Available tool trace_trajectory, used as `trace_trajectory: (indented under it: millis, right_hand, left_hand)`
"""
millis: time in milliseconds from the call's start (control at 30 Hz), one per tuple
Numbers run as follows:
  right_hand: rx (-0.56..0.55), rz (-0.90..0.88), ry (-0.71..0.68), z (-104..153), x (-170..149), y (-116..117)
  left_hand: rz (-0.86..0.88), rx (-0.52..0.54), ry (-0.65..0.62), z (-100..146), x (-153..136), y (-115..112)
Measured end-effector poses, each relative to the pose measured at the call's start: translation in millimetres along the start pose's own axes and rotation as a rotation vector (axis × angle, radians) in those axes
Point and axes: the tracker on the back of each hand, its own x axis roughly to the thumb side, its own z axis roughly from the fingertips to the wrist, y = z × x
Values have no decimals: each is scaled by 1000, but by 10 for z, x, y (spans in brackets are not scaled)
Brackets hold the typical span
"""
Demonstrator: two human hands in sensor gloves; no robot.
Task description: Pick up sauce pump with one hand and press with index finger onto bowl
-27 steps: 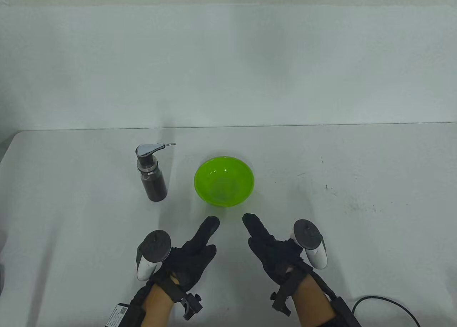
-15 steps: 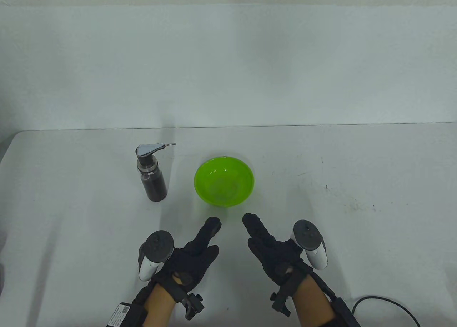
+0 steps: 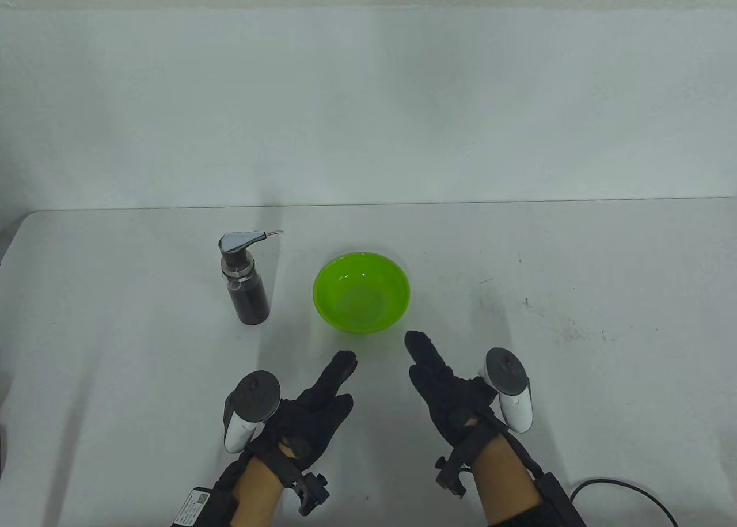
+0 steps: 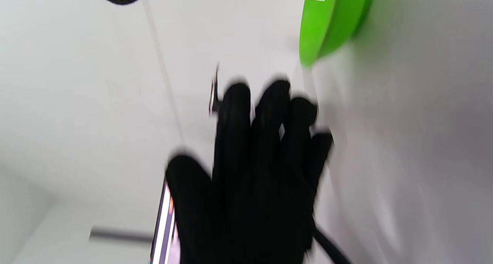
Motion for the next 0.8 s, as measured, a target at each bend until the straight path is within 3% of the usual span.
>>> trace_trajectory:
  millis: [33, 267, 400, 633, 800]
  right_hand:
    - [-69, 13, 9, -40, 29, -78]
    - [-197, 235, 207, -448, 73, -335]
    - [-200, 209, 275, -879, -11, -398]
    - [-184, 473, 470, -1622, -119, -480]
    - [-208, 552, 558, -1907, -266, -527]
  left_hand:
    - [0, -5, 0, -9, -2, -8]
    - [-4, -37, 19, -58, -33, -103]
    - [-7, -44, 19, -55, -30, -123]
    - [15, -31, 15, -32, -23, -94]
    - [17, -56, 7, -35, -7, -123]
